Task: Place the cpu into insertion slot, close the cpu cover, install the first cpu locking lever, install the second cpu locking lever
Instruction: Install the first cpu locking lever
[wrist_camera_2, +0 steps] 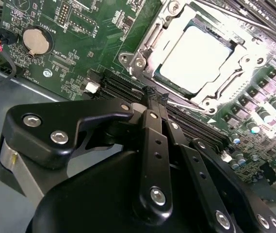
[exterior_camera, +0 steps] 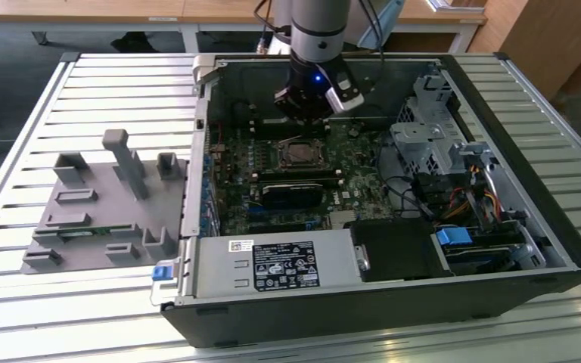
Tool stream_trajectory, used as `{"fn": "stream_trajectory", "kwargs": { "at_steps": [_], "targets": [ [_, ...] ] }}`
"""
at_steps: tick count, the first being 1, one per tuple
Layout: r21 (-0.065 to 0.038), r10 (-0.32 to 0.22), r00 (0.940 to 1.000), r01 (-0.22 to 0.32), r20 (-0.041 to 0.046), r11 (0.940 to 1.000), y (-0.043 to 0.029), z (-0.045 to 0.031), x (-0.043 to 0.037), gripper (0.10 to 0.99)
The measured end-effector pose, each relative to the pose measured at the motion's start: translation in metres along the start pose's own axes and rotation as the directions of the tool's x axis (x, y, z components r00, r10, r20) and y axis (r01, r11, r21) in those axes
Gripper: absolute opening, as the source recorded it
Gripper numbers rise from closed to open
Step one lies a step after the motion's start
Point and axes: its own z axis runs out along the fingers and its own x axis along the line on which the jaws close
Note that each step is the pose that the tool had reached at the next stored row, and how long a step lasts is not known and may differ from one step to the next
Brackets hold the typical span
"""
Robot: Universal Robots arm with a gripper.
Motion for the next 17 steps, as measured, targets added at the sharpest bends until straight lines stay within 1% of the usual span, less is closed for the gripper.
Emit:
{"fn": "stream_trajectory", "kwargs": {
  "at_steps": [5,8,13,17],
  "targets": [
    [0.001,0.0,1.0,0.0,0.0,1.0,0.0,0.0041,-0.0024,0.114],
    [0.004,0.0,1.0,0.0,0.0001,1.0,0.0,0.0069,-0.0026,0.114],
    [0.012,0.0,1.0,0.0,0.0001,0.9999,-0.0003,0.0115,-0.0026,0.114],
    [0.016,0.0,1.0,0.0,0.0001,0.9999,-0.0004,0.0121,-0.0026,0.114]
  ]
}}
